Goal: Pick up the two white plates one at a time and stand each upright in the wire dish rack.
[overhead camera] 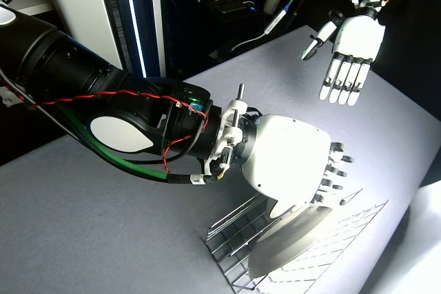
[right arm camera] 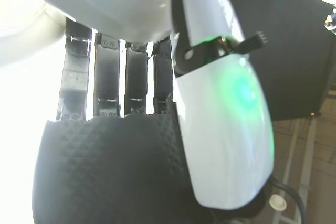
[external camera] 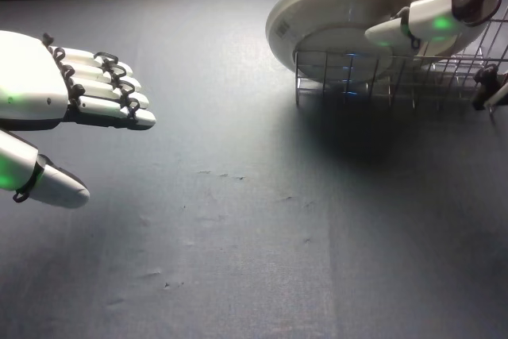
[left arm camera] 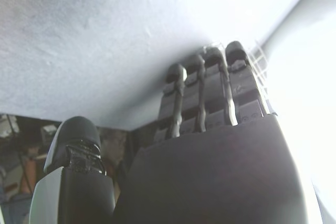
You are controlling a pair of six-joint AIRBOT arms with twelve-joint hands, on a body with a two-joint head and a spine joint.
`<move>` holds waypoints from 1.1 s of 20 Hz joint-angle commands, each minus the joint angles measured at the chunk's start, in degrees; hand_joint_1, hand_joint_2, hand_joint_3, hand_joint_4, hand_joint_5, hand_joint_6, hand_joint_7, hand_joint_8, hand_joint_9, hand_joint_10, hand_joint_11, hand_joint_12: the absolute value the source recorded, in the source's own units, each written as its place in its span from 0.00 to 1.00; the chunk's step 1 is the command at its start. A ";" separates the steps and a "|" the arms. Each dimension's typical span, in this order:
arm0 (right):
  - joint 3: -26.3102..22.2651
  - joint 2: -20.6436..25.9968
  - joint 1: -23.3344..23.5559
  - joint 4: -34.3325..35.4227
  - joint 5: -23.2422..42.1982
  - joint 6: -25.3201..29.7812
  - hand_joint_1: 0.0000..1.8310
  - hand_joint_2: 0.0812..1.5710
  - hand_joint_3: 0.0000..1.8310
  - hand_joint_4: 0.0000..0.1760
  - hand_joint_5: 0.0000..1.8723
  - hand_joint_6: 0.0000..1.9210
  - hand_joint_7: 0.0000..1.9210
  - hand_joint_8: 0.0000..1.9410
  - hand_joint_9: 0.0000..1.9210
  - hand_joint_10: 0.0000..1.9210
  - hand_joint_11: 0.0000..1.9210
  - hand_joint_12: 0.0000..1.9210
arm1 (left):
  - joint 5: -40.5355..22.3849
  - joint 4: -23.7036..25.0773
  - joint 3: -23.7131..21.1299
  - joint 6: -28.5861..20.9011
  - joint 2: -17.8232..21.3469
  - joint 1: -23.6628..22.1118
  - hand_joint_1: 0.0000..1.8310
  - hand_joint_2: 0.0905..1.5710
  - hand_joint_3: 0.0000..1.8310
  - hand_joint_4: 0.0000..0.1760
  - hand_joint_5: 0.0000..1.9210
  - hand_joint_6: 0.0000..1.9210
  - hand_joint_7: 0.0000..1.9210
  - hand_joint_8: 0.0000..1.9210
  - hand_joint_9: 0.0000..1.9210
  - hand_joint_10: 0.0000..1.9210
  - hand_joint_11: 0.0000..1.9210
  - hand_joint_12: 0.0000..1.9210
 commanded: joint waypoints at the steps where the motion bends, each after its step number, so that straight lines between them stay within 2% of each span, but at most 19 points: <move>1: 0.01 0.39 1.10 0.55 6.81 0.10 0.72 0.65 0.00 0.00 0.37 0.00 0.38 0.00 0.38 0.02 0.17 0.60 | -0.76 -2.97 -0.15 -0.13 0.53 -0.19 0.00 0.74 0.00 0.00 0.07 0.01 0.06 0.01 0.04 0.01 0.02 0.02; 8: -4.72 1.22 3.83 -0.82 7.02 0.11 0.70 0.65 0.00 0.00 0.34 0.00 0.36 0.00 0.36 0.00 0.16 0.58 | -1.01 -3.37 -0.36 -0.13 0.62 0.05 0.00 0.74 0.00 0.00 0.05 0.00 0.05 0.01 0.03 0.01 0.01 0.02; 15: -5.91 1.56 4.04 -22.23 14.46 -0.83 0.70 0.66 0.00 0.00 0.32 0.00 0.34 0.00 0.35 0.00 0.15 0.59 | -6.72 -4.24 -2.86 -0.13 1.31 -0.13 0.00 0.74 0.00 0.00 0.06 0.00 0.06 0.00 0.03 0.00 0.00 0.05; 17: -5.89 1.60 4.04 -28.87 17.23 -1.84 0.69 0.64 0.00 0.00 0.32 0.00 0.33 0.00 0.34 0.00 0.15 0.57 | -9.73 -2.44 -4.23 0.31 2.05 -0.46 0.00 0.74 0.00 0.00 0.05 0.00 0.05 0.00 0.02 0.00 0.01 0.01; 22: -5.90 2.18 3.80 -40.59 22.91 -4.56 0.66 0.65 0.00 0.00 0.26 0.00 0.25 0.00 0.26 0.00 0.10 0.57 | -12.03 -2.16 -5.38 2.09 3.29 -0.83 0.00 0.74 0.00 0.00 0.05 0.00 0.05 0.00 0.03 0.00 0.01 0.01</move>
